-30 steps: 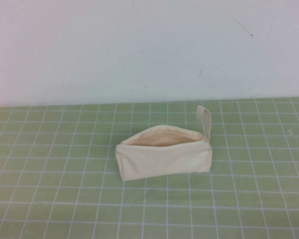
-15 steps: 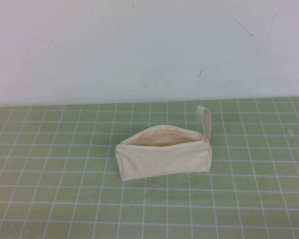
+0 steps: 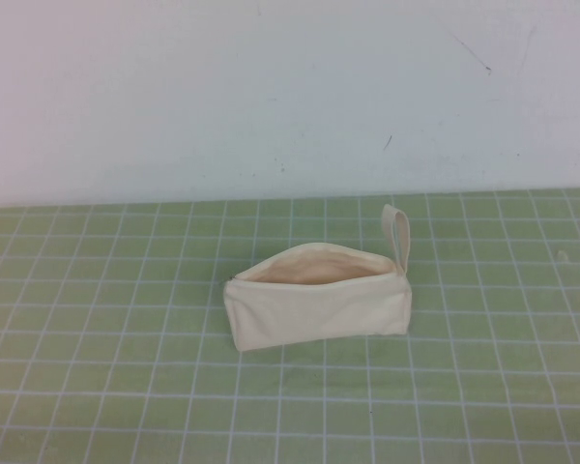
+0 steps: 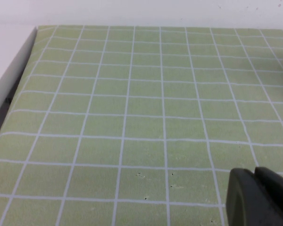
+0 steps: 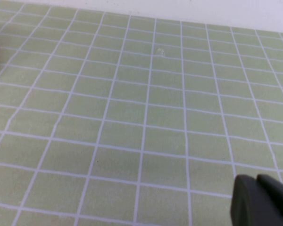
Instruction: Put eraser into pencil case
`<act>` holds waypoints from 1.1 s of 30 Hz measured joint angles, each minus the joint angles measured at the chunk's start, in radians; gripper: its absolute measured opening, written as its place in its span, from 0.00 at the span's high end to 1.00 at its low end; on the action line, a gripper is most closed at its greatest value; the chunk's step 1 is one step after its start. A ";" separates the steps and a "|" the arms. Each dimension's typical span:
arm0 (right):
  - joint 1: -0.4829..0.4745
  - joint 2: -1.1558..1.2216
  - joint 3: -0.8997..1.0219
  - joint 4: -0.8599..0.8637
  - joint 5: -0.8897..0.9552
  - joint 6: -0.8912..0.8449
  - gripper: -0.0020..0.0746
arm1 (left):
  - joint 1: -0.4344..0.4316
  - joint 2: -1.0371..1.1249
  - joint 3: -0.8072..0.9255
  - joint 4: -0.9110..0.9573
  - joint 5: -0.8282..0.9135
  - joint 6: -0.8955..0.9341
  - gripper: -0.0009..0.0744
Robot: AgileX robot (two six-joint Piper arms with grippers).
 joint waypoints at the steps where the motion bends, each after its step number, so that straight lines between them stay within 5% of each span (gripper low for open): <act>1: 0.000 0.000 0.000 0.000 0.000 0.000 0.97 | 0.000 0.000 0.000 0.000 0.000 0.000 0.99; 33: 0.000 0.000 0.000 0.000 0.000 0.000 0.97 | 0.004 0.000 0.000 0.000 0.000 0.022 0.99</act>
